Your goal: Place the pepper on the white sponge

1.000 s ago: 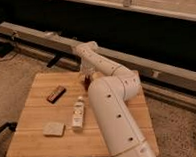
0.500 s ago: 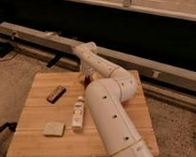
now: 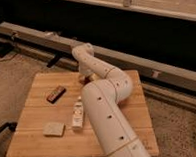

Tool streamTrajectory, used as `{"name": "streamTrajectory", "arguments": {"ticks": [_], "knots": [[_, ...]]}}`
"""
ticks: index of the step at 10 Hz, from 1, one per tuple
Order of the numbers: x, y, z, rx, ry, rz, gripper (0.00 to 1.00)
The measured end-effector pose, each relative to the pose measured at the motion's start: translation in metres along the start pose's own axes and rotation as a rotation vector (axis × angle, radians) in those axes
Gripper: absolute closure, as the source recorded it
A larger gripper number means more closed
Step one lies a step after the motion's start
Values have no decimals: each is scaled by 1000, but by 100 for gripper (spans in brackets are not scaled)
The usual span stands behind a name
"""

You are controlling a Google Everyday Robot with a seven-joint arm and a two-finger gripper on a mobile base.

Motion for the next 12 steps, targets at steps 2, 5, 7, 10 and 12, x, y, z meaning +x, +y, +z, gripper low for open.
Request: {"name": "streamTrajectory", "arguments": {"ticks": [2, 5, 7, 10, 12], "knots": [[-4, -1, 5, -8, 8, -15, 25], [-5, 1, 7, -11, 11, -16, 55], [-5, -1, 5, -13, 11, -16, 76], [-7, -2, 0, -16, 8, -20, 99], [-8, 0, -1, -15, 15, -14, 100]]}}
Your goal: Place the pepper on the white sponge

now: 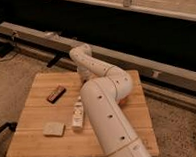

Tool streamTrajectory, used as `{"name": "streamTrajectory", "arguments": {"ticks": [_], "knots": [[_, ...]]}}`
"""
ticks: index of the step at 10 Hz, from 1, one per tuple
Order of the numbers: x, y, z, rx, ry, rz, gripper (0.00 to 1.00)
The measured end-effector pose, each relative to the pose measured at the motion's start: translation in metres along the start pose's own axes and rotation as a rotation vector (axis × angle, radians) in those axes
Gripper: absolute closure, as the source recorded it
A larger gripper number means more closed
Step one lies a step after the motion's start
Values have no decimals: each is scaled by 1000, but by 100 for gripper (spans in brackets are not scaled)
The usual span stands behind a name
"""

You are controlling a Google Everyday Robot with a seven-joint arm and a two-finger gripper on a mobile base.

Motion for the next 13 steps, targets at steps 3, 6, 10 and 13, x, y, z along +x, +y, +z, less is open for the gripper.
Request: {"name": "streamTrajectory", "arguments": {"ticks": [3, 6, 10, 13], "knots": [[-11, 2, -7, 3, 13, 13, 100], [-39, -5, -24, 15, 29, 16, 100], [-109, -33, -43, 4, 30, -5, 100], [-176, -66, -64, -19, 19, -63, 100]]}}
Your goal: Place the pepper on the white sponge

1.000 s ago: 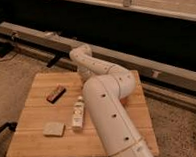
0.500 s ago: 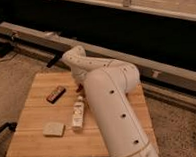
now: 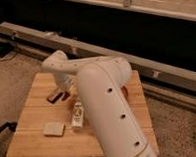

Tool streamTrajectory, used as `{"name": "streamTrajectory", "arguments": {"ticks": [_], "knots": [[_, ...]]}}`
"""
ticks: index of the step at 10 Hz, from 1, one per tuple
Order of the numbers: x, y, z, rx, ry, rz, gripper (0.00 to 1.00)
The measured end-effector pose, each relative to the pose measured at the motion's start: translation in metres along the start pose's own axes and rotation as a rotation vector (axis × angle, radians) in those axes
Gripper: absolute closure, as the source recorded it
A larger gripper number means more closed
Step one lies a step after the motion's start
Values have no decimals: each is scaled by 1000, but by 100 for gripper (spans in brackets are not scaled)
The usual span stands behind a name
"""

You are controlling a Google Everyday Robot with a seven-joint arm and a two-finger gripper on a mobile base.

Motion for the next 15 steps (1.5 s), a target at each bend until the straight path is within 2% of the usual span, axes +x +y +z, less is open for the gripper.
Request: {"name": "streamTrajectory", "arguments": {"ticks": [1, 3, 4, 6, 8, 15], "knots": [[-13, -8, -6, -9, -2, -14, 100], [-47, -23, -21, -19, -38, -50, 100], [-56, -24, -26, -18, -68, -58, 100], [-76, -14, -41, 9, -184, -61, 100], [-79, 1, -46, 20, -233, -46, 100], [-81, -1, -46, 23, -236, -51, 100]]}}
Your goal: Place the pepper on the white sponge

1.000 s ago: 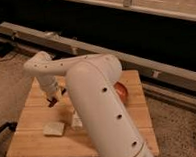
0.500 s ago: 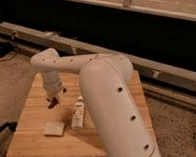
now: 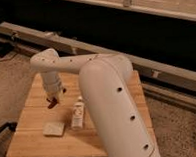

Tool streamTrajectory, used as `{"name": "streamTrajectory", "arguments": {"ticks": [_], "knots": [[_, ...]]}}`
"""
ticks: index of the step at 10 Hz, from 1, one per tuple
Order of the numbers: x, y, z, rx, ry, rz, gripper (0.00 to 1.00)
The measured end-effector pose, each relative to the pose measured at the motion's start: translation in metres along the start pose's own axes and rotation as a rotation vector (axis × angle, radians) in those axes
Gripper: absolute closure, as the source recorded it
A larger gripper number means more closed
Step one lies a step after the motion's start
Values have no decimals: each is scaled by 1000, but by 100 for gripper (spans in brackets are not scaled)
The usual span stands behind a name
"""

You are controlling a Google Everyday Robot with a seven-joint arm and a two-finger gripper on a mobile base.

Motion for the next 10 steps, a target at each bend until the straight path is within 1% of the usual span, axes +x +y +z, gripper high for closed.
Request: {"name": "streamTrajectory", "arguments": {"ticks": [2, 3, 4, 6, 7, 10], "knots": [[1, 0, 0, -4, 5, -2, 100], [-2, 0, 5, -12, 10, -12, 100], [-11, -4, 10, -8, 21, -24, 100], [-32, -6, 18, -14, 42, -41, 100], [-52, -6, 25, -17, 60, -57, 100], [-89, -7, 38, -17, 70, -93, 100]]}}
